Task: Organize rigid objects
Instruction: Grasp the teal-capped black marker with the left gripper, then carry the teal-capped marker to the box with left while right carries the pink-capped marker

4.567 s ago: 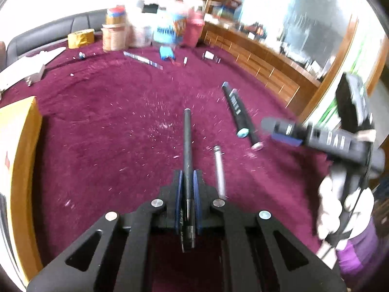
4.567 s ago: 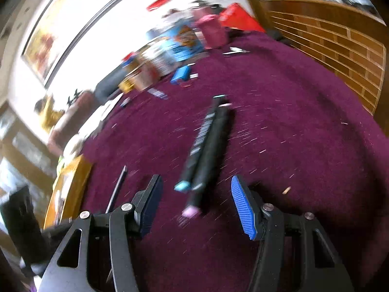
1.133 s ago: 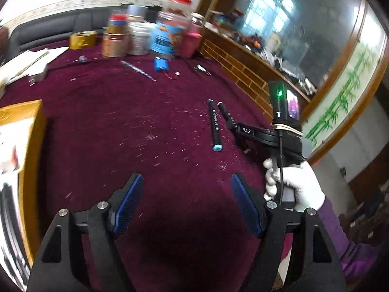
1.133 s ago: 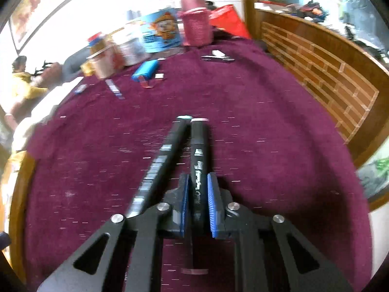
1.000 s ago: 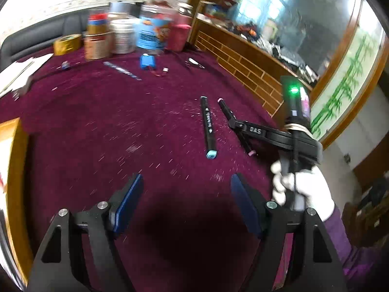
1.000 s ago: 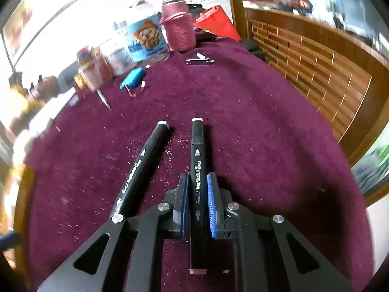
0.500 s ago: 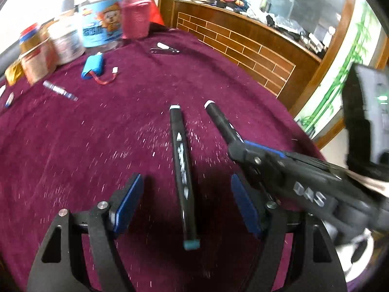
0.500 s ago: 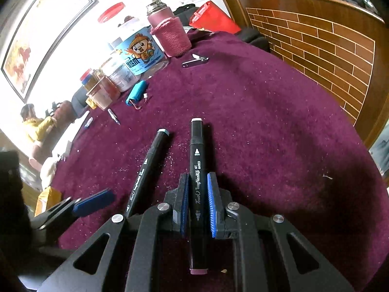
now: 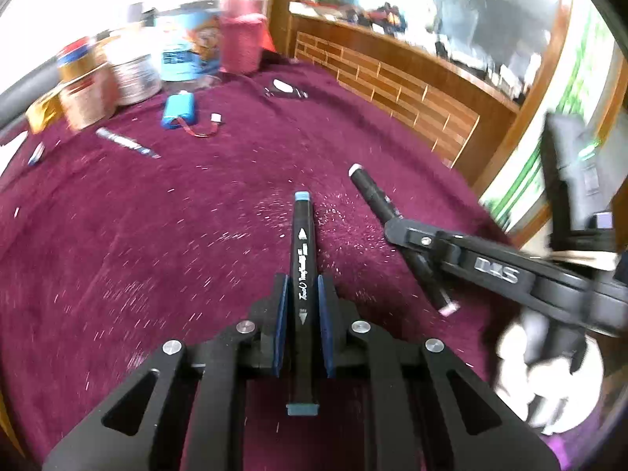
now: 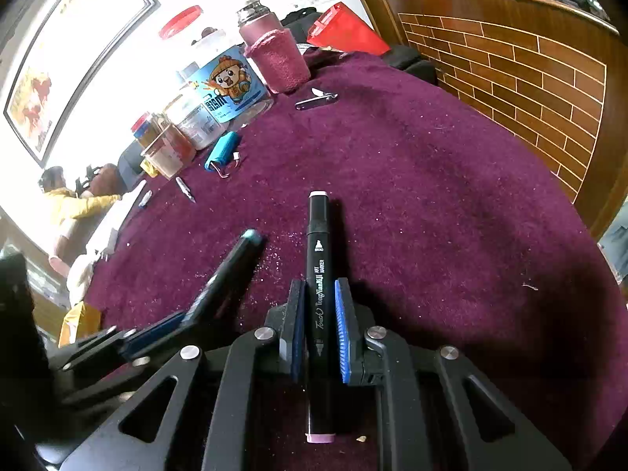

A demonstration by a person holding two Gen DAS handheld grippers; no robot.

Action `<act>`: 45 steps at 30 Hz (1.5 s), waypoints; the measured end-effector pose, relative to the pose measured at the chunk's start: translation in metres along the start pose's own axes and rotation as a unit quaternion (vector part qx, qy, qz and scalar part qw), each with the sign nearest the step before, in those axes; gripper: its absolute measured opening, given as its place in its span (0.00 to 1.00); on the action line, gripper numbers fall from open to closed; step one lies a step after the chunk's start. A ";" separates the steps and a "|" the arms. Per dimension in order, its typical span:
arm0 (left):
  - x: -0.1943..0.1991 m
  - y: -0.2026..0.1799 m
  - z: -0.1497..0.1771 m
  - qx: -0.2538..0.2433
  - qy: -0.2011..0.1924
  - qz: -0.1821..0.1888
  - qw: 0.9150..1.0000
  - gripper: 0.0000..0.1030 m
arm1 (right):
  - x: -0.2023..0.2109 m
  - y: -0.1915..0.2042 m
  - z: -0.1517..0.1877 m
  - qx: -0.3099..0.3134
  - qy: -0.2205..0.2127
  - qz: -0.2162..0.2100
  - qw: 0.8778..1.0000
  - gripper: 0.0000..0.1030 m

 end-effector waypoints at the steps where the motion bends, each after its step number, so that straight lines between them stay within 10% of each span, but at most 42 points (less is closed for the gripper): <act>1: 0.009 0.001 0.002 0.006 -0.009 0.004 1.000 0.11 | 0.000 0.000 0.000 -0.001 0.000 -0.002 1.000 0.13; 15: 0.188 0.056 0.063 0.102 -0.157 0.029 0.982 0.12 | 0.011 0.010 0.006 -0.006 0.001 -0.037 0.999 0.13; 24: 0.275 0.090 0.109 0.147 -0.239 0.039 0.959 0.12 | 0.063 0.096 0.040 0.073 0.009 -0.117 0.990 0.13; 45: 0.375 0.198 0.238 0.284 -0.297 0.005 0.911 0.12 | 0.063 0.388 0.210 0.268 0.189 -0.299 0.896 0.13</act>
Point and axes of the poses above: each gripper's, at about its wrist camera, not at the fingertips, and x roughly against the way its jaws point, y to its left, z to its underside, the point moved 6 cm from there along -x, roughly the way its jaws point, and after that the axes turned 10 degrees about z, right-handed, at the moved point
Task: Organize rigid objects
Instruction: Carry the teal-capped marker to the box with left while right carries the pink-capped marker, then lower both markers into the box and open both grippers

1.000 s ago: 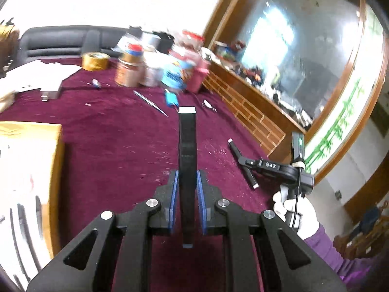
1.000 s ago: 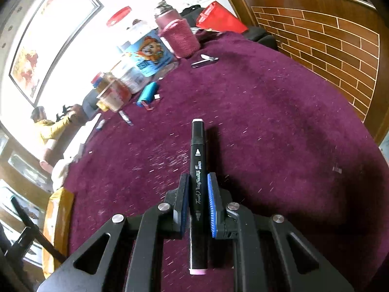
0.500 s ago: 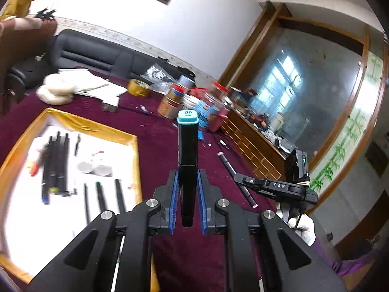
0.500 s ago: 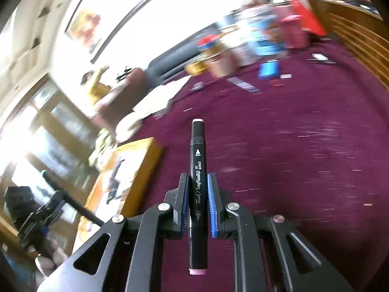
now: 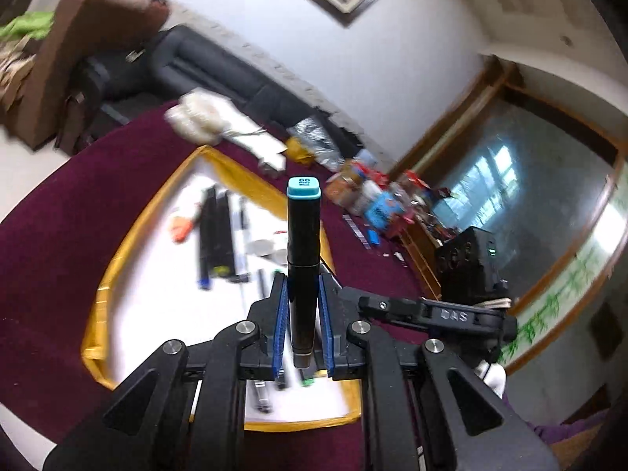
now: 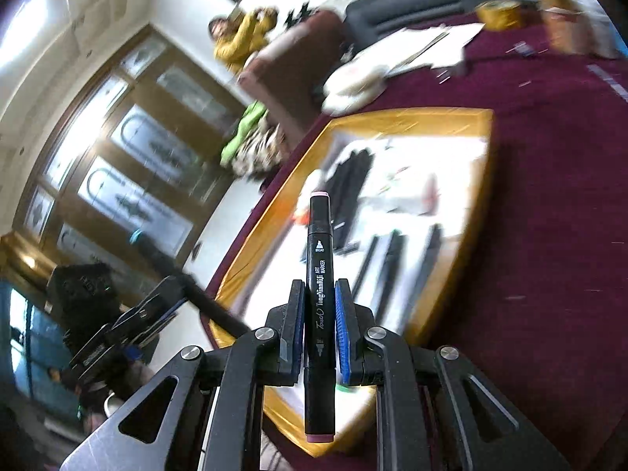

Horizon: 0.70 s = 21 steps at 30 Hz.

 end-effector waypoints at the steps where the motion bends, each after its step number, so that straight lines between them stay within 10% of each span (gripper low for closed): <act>1: 0.000 0.011 -0.001 0.010 0.004 -0.009 1.000 0.12 | -0.013 0.008 0.001 0.002 0.012 -0.005 1.000 0.13; 10: -0.017 0.056 -0.008 0.039 0.050 -0.048 0.997 0.13 | -0.088 0.043 0.010 -0.025 0.094 -0.026 0.995 0.13; 21: -0.035 0.057 -0.010 -0.019 0.077 -0.125 0.989 0.17 | -0.081 0.034 0.019 -0.006 0.086 0.033 0.996 0.13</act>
Point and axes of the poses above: each gripper's, at about its wrist camera, not at the fingertips, and x roughly against the way its jaws point, y to its left, z to its underside, the point moved 6 cm from there along -x, roughly the way its jaws point, and after that the axes turned 10 degrees about z, right-handed, at the moved point
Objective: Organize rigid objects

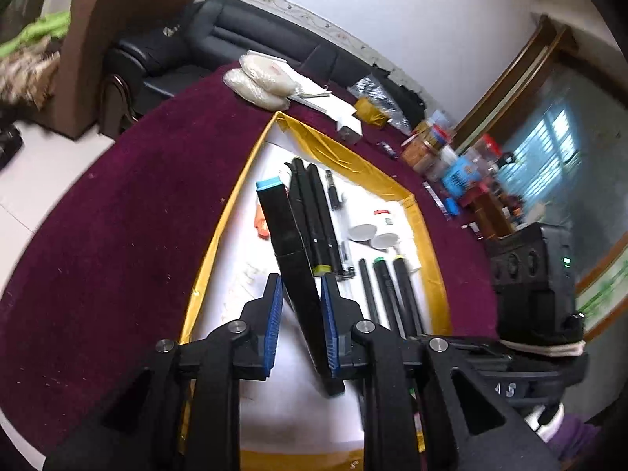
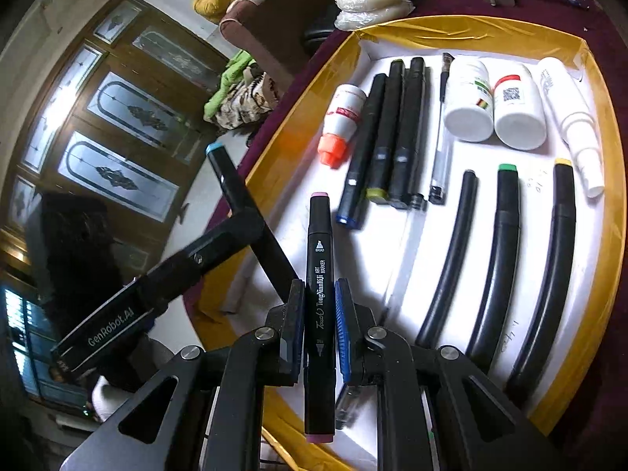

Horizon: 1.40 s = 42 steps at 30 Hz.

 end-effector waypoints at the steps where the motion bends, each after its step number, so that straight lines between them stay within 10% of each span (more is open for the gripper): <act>1: 0.001 -0.001 0.000 -0.003 -0.003 -0.008 1.000 0.23 | -0.001 -0.001 0.001 0.003 0.001 0.006 1.000 0.13; 4: 0.008 -0.003 -0.001 -0.004 -0.015 -0.015 1.000 0.49 | 0.001 -0.001 0.003 0.017 -0.007 0.026 0.999 0.14; 12: 0.045 -0.011 -0.011 -0.011 -0.076 -0.052 0.996 0.67 | 0.022 0.000 0.000 0.042 -0.035 0.032 0.998 0.18; 25: 0.066 -0.064 -0.014 -0.117 -0.162 -0.142 0.970 0.79 | 0.091 -0.032 -0.005 0.088 -0.176 0.206 0.959 0.48; 42: 0.036 -0.112 0.003 -0.141 -0.134 -0.152 0.969 0.79 | 0.152 -0.083 0.013 0.077 -0.243 0.326 0.910 0.61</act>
Point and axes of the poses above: each gripper's, at about its wrist camera, not at the fingertips, and x roughly against the way its jaws point, y to its left, z to its underside, the point moved 6 cm from there along -x, roughly the way its jaws point, and after that the axes turned 10 degrees about z, right-handed, at the moved point
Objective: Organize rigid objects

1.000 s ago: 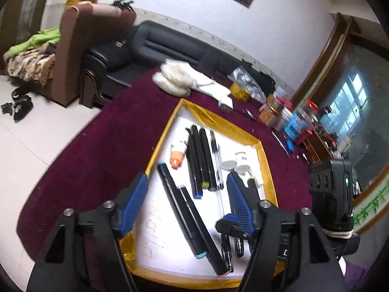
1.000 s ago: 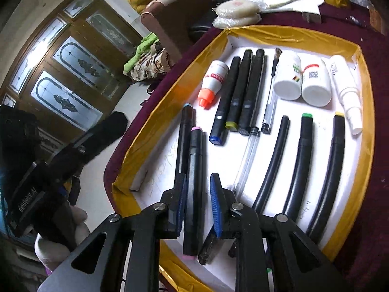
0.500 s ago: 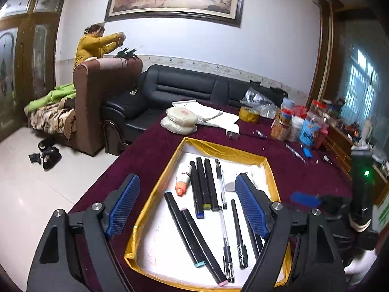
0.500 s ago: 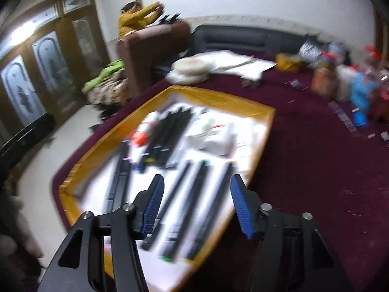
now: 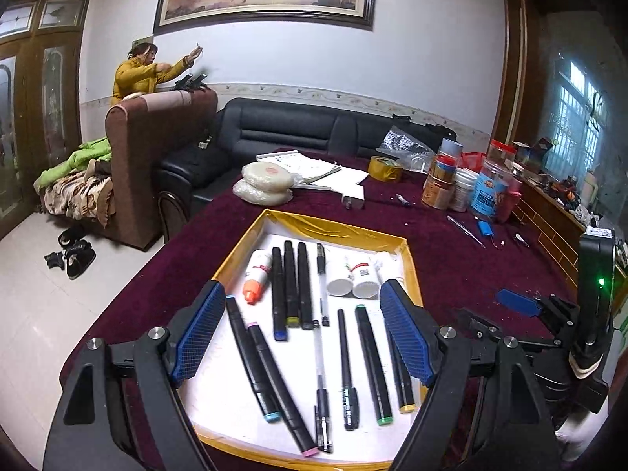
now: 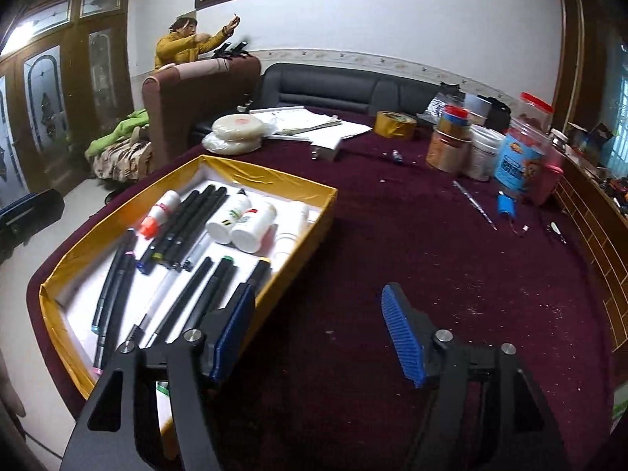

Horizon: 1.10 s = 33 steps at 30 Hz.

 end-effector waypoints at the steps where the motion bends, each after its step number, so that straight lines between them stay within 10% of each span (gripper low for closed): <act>1: 0.000 -0.003 0.000 -0.003 0.001 0.000 1.000 0.79 | 0.000 -0.002 0.000 -0.002 0.000 0.001 1.000 0.61; 13: 0.024 -0.022 -0.009 -0.025 -0.062 -0.034 0.997 0.79 | 0.000 -0.020 0.008 -0.015 0.006 0.004 1.000 0.61; 18: 0.061 -0.024 -0.023 -0.018 -0.143 -0.090 0.986 1.00 | 0.004 -0.020 0.009 -0.011 0.002 0.004 1.000 0.61; 28: 0.008 0.001 -0.007 0.078 -0.022 -0.060 0.995 1.00 | 0.010 -0.011 0.012 0.006 -0.003 -0.001 1.000 0.62; 33: -0.002 0.005 0.009 0.082 0.026 -0.110 0.990 1.00 | 0.008 -0.005 0.014 0.014 0.000 -0.005 1.000 0.62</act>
Point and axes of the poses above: each gripper's, at about its wrist camera, not at the fingertips, and x roughly against the way its jaws point, y to its left, z to its underside, the point moved 6 cm from there along -x, roughly the way its jaws point, and after that the axes turned 10 degrees about z, right-handed, at the moved point
